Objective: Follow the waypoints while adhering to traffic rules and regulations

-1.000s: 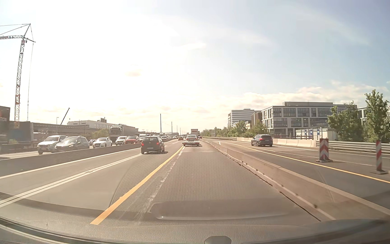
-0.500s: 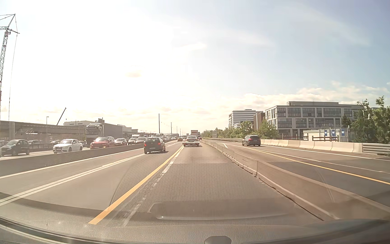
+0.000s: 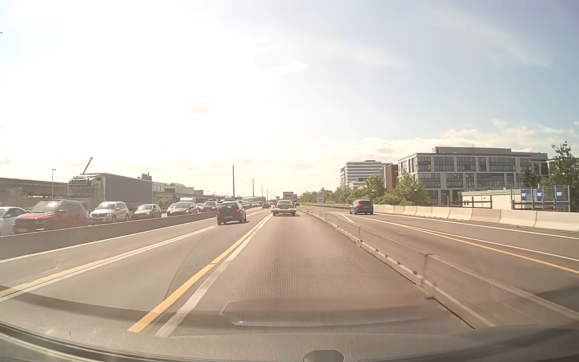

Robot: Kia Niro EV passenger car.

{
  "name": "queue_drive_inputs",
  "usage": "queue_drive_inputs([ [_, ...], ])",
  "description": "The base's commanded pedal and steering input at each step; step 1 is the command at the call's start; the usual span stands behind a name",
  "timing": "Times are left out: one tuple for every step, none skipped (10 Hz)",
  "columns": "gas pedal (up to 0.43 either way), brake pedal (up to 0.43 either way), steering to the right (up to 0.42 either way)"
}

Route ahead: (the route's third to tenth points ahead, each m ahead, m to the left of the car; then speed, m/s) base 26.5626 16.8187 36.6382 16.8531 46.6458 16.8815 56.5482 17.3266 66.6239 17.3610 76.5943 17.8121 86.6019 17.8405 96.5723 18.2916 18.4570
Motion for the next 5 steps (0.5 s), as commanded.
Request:
queue_drive_inputs([
  [0.0,0.0,-0.005],
  [0.0,0.0,-0.005],
  [0.0,0.0,-0.005],
  [0.0,0.0,-0.005],
  [0.0,0.0,-0.005],
])
